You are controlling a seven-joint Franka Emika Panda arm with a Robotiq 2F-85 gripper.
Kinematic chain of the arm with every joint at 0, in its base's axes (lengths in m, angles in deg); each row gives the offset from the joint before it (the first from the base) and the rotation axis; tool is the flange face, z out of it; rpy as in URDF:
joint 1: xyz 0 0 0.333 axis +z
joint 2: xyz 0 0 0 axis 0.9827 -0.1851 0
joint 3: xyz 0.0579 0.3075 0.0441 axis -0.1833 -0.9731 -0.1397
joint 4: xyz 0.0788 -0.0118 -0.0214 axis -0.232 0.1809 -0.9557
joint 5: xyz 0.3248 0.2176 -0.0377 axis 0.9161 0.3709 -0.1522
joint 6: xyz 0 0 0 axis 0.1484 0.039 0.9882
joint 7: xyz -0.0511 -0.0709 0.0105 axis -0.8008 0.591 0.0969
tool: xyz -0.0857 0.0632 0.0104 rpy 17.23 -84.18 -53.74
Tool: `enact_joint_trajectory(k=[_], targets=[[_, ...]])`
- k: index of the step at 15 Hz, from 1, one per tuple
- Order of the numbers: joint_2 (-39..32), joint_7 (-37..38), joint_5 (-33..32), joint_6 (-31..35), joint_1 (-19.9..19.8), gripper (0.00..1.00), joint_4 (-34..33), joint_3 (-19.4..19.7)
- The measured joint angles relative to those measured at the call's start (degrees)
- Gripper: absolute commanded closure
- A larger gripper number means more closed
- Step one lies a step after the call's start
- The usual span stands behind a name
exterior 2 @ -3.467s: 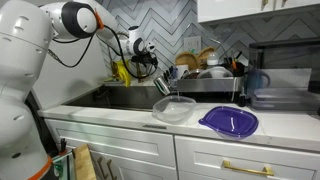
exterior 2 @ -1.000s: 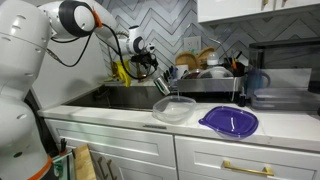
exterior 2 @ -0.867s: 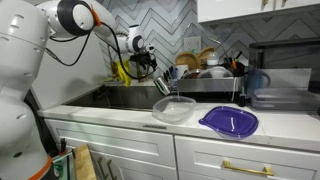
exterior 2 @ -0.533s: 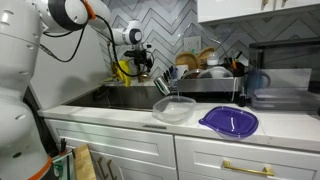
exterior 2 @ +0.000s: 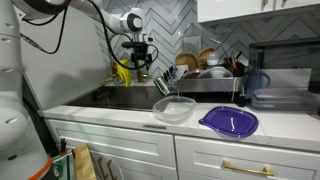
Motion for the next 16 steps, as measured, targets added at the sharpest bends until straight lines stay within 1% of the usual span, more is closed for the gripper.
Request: enact_joint_trajectory(k=[3, 5, 8, 13, 16], targets=[[5.91, -6.24, 0.97, 0.19, -3.58, 0.00, 6.79, 0.35], [9.59, -9.27, 2.52, 1.13, -5.31, 0.00, 11.04, 0.85], [13.45, -10.28, 5.08, 5.00, -6.66, 0.00, 15.52, 1.46], [14.14, -10.28, 5.46, 5.63, -6.66, 0.00, 16.51, 1.46], [14.64, -12.62, 6.28, 5.08, -6.87, 0.00, 14.76, 2.14]])
